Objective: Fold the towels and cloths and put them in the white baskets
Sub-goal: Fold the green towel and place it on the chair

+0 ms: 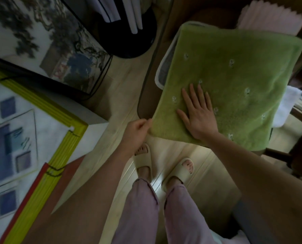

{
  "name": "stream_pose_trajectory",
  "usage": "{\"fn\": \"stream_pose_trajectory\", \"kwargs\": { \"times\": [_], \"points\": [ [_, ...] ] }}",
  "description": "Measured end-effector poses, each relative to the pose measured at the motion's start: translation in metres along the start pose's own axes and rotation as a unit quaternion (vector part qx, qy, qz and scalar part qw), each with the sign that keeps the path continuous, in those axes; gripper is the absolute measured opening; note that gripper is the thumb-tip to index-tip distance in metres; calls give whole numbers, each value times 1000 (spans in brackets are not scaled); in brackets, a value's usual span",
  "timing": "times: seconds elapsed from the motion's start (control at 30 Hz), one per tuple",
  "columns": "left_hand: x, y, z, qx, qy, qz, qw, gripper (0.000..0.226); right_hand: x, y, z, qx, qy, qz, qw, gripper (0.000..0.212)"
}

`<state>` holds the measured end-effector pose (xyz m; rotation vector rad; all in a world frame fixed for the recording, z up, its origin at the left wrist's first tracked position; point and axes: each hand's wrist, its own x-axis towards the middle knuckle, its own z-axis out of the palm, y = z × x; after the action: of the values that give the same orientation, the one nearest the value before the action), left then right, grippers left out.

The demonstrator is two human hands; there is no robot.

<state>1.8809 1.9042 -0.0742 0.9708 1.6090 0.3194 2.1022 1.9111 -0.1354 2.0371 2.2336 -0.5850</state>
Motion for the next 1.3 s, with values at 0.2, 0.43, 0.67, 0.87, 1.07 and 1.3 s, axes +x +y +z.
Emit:
{"fn": "stream_pose_trajectory", "kwargs": {
  "times": [0.2, 0.43, 0.67, 0.87, 1.07, 1.3],
  "points": [
    [6, -2, -3, 427, 117, 215, 871, 34, 1, -5, -2, -4, -8, -5, 1000, 70],
    [17, -5, 17, 584, -58, 283, 759, 57, -45, 1, -23, 100, 90, -26, 991, 58],
    [-8, 54, 106, 504, -105, 429, 742, 55, -132, 62, -46, 321, 215, 306, 870, 41],
    [9, 65, 185, 591, -118, 386, 698, 65, -152, 107, -46, 533, 123, 382, 745, 21],
    [25, 54, 194, 637, -155, 357, 666, 79, -155, 128, -41, 391, 68, 355, 847, 12],
    [23, 51, 182, 667, -169, 409, 600, 99, -164, 130, -33, 256, 139, 364, 885, 31]
  ]
}}
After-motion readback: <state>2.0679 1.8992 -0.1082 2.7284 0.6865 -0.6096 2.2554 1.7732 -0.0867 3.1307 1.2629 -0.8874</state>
